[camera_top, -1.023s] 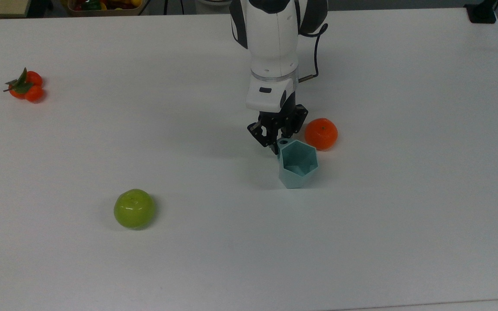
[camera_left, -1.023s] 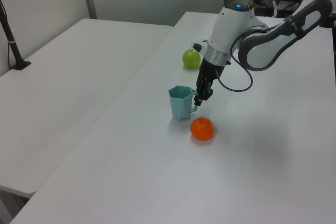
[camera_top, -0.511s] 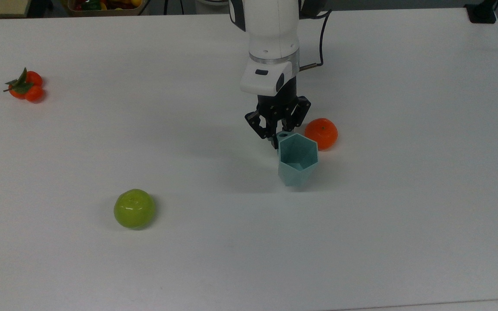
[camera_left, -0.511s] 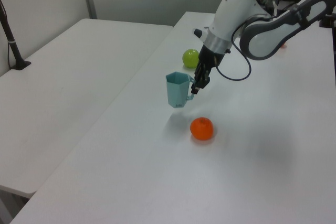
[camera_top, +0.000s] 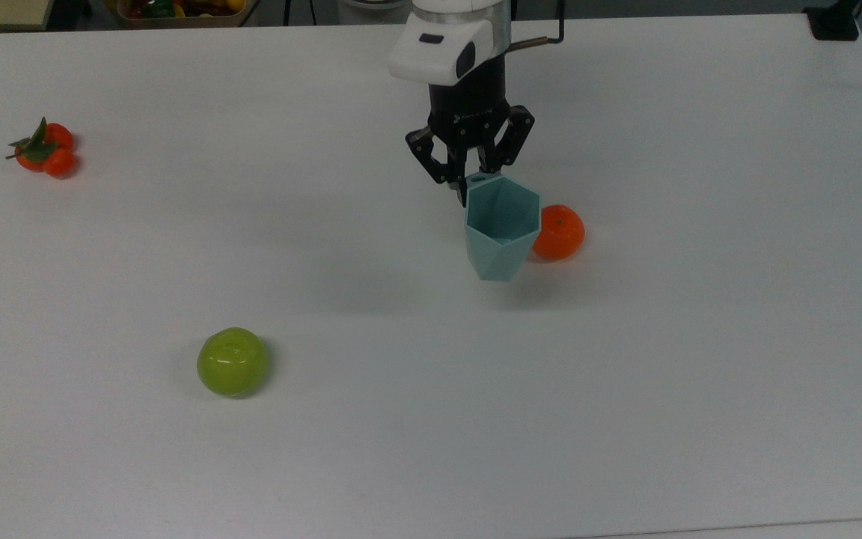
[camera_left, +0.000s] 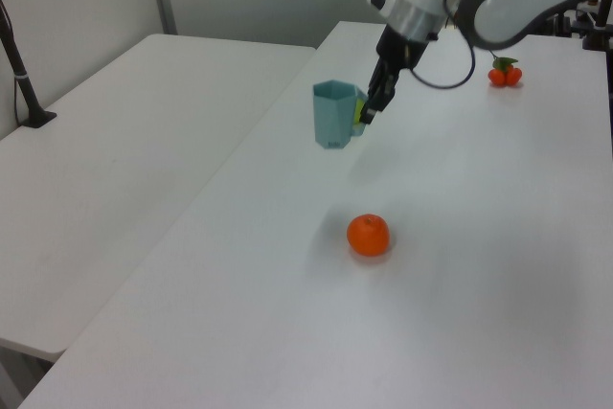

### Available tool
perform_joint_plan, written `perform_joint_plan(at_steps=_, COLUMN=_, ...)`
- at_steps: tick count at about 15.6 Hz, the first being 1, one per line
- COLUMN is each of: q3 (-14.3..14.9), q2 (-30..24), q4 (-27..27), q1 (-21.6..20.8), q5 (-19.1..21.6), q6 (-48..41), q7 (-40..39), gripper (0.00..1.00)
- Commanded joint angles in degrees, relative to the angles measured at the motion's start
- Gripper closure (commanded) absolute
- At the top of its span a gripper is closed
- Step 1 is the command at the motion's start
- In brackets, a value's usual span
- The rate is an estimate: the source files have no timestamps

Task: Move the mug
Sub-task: 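Lift the teal jug and carry it toward the tangerine cluster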

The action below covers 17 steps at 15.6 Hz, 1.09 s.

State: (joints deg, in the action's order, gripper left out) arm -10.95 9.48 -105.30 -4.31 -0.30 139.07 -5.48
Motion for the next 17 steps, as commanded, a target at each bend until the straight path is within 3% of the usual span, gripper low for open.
perform_joint_plan(at_steps=1, q3=-0.22, q2=-4.9, q4=-0.61, q1=1.4, q5=1.44, q6=-6.77, q7=0.82, gripper=1.0)
perform_joint_plan(at_steps=5, q3=1.45, q2=-9.29, q4=-0.69, q1=2.29, q5=4.08, q6=-14.15, q7=0.38, gripper=1.0)
perform_joint_plan(at_steps=12, q3=8.48, q2=-12.73, q4=-1.48, q1=2.46, q5=4.34, q6=-28.66, q7=-6.72, gripper=1.0)
perform_joint_plan(at_steps=17, q3=9.1, q2=-12.99, q4=-7.98, q1=5.0, q5=4.26, q6=-30.09, q7=-8.76, gripper=1.0)
